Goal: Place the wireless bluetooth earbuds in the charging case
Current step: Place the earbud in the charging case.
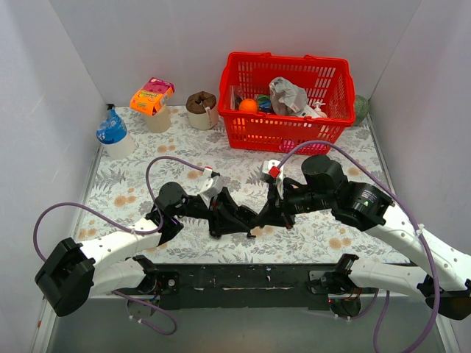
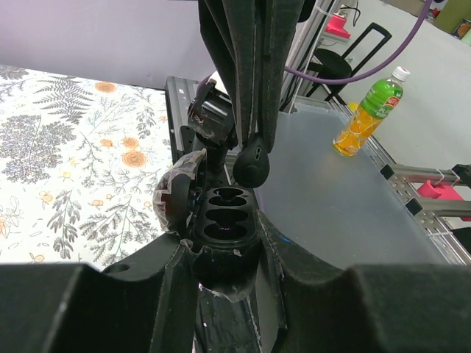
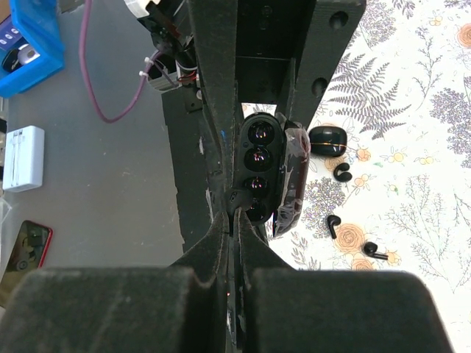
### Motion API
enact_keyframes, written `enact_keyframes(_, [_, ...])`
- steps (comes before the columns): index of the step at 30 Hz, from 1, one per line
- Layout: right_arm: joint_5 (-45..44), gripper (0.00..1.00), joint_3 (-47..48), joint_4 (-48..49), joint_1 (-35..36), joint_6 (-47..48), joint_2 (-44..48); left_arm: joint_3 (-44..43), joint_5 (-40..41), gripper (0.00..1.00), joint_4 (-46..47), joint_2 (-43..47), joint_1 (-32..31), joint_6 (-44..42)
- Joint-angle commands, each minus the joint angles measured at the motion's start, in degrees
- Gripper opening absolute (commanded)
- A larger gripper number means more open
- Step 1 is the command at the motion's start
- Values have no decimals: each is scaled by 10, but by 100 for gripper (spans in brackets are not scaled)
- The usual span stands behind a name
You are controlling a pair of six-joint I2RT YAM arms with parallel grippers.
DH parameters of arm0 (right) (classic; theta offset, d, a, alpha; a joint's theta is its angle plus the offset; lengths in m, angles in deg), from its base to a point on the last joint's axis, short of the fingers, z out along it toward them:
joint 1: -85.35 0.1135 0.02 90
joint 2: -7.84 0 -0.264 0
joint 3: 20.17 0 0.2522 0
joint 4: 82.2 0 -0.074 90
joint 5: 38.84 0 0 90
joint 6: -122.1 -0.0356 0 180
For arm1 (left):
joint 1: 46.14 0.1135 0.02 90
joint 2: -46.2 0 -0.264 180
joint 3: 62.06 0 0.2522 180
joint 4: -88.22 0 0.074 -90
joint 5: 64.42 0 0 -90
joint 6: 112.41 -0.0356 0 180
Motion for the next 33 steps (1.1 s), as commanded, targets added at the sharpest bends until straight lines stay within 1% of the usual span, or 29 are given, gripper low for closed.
enact_keyframes(1, [-18,1,-7,30,4,-12,1,-21,14,0,22,11,1,1])
enact_keyframes(10, [-49,1,-18,46,9,-24,1,-18,23,0,46,14,1,19])
enact_keyframes(22, [-64,1,-32,61,11,-36,-7,-10,26,0,71,13,1,35])
enact_keyframes(23, [-69,3,-29,60,11,-40,-7,-9,27,0,69,16,1,34])
enact_keyframes(24, [-73,9,-23,55,11,-41,-5,-8,29,0,68,17,1,29])
enact_keyframes(25, [-81,22,-19,52,11,-43,-3,-7,32,0,62,17,1,26])
enact_keyframes(28, [-94,39,2,42,11,-51,4,-1,43,0,51,25,1,15])
enact_keyframes(31, [-111,48,33,19,11,-54,10,9,56,0,43,36,1,4])
enact_keyframes(33, [-122,51,44,9,11,-53,19,16,64,0,39,45,1,-2])
